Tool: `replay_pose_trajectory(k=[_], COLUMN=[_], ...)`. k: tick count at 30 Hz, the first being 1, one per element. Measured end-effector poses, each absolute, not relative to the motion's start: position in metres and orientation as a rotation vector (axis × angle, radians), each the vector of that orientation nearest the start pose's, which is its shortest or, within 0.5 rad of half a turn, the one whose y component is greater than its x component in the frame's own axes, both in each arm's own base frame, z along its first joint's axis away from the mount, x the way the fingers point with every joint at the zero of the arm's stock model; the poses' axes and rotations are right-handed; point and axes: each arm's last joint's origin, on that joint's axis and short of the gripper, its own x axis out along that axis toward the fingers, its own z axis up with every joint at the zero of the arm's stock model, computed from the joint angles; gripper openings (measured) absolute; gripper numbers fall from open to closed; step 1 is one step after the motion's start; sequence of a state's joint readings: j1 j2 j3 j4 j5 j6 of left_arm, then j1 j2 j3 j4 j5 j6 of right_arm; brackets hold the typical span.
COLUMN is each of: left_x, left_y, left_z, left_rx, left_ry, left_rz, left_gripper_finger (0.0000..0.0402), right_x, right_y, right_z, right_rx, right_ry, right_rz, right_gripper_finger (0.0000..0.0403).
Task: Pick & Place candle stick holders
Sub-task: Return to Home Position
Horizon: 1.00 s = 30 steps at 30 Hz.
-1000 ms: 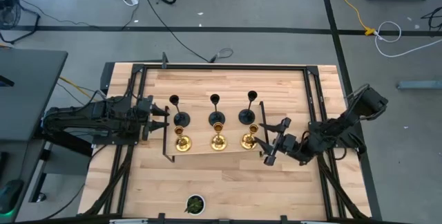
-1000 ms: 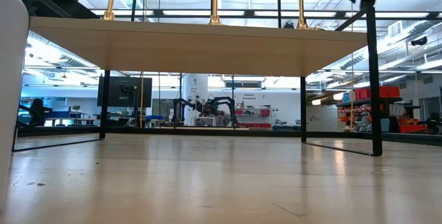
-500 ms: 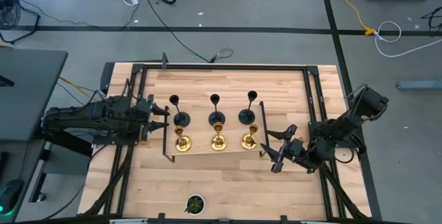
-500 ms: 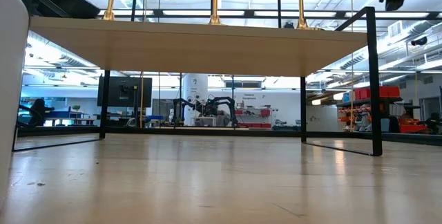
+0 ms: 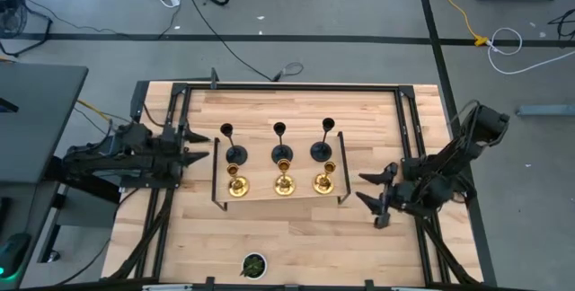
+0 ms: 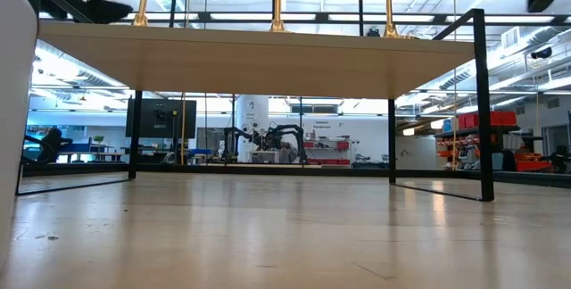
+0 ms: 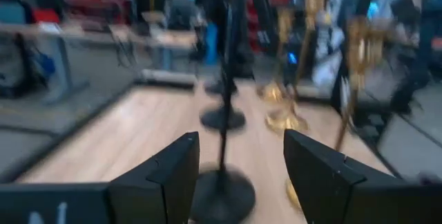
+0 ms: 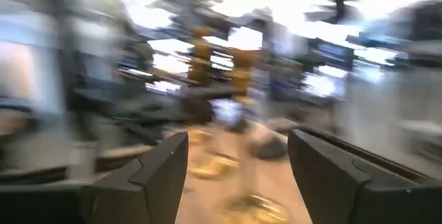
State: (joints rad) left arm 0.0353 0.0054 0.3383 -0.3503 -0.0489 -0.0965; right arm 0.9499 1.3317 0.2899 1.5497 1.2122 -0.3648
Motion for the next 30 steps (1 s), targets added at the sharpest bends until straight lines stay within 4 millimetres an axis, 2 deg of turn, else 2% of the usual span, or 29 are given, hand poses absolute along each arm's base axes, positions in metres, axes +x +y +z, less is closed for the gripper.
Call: replay_pose_trajectory(k=[2,4,6,9,13,19,24,30], left_x=[0.069,0.074,0.079,0.082,0.081,0.084,0.09,0.092], left_y=[0.005,0.006,0.006,0.005,0.004,0.003,0.001,-0.004], left_z=[0.242,0.228,0.219,0.208,0.212,0.21,0.197,0.195], left_rx=[-0.096,-0.092,-0.085,-0.081,-0.065,-0.07,-0.088,-0.052], left_ry=[-0.035,-0.001,-0.01,0.005,-0.021,-0.078,-0.088,-0.153], left_rz=[0.114,0.144,0.136,0.108,0.087,0.057,0.046,-0.01], left_gripper_finger=[0.0211,0.0211,0.0211,0.0211,0.0211,0.0211,0.0211,0.0211], right_x=[0.132,0.125,0.118,0.111,0.107,0.105,0.104,0.109], right_y=[0.139,0.127,0.113,0.098,0.096,0.088,0.082,0.07], right_z=[0.21,0.2,0.188,0.181,0.195,0.195,0.202,0.202], right_rx=[0.091,0.117,0.161,0.185,0.097,0.076,0.06,0.041], right_ry=[-0.244,-0.258,-0.241,-0.245,-0.344,-0.268,-0.319,-0.301], right_rz=[-0.141,-0.066,-0.079,-0.104,0.01,-0.148,-0.119,-0.135], right_gripper_finger=[0.0249,0.0249,0.0249,0.0249,0.0249,0.0249,0.0249,0.0249])
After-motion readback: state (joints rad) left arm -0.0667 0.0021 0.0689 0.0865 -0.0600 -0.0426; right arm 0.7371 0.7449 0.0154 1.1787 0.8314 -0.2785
